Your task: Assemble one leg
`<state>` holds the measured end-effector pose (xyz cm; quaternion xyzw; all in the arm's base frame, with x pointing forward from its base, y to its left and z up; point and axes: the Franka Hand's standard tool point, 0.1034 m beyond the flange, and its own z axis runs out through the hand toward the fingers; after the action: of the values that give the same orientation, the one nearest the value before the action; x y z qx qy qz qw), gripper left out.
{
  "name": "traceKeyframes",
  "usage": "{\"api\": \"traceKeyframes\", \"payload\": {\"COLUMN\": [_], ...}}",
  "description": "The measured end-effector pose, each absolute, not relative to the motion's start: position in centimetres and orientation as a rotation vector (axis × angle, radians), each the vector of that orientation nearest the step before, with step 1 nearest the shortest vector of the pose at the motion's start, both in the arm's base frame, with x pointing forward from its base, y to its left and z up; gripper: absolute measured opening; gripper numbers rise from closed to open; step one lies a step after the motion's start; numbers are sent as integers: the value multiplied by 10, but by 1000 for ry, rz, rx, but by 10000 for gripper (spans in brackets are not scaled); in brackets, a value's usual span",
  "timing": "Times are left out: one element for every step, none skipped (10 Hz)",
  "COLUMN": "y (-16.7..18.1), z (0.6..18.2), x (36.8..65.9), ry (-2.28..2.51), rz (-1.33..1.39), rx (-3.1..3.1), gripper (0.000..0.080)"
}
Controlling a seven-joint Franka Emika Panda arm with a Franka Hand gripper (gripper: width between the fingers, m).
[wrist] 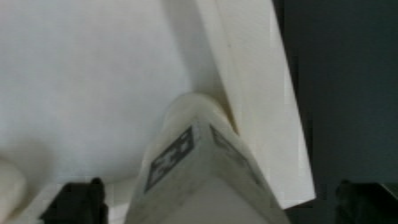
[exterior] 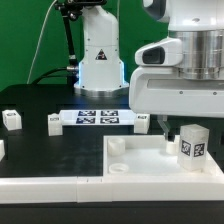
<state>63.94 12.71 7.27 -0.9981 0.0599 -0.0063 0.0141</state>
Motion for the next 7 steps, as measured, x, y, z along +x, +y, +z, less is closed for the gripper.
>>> {"api": "traceKeyframes", "payload": {"y": [126, 123, 121, 120, 120, 120, 120], "z": [73, 74, 74, 73, 73, 73, 73], "x": [641, 642, 642, 641, 641, 641, 641], "ry": [17, -182, -298, -419, -417, -416, -416], "rz": [-24, -28, -31, -30, -30, -30, -30], "rx": [-3122, -3121, -3113, -3100, -3100, -3100, -3100], "gripper": [649, 649, 649, 649, 649, 520, 383]}}
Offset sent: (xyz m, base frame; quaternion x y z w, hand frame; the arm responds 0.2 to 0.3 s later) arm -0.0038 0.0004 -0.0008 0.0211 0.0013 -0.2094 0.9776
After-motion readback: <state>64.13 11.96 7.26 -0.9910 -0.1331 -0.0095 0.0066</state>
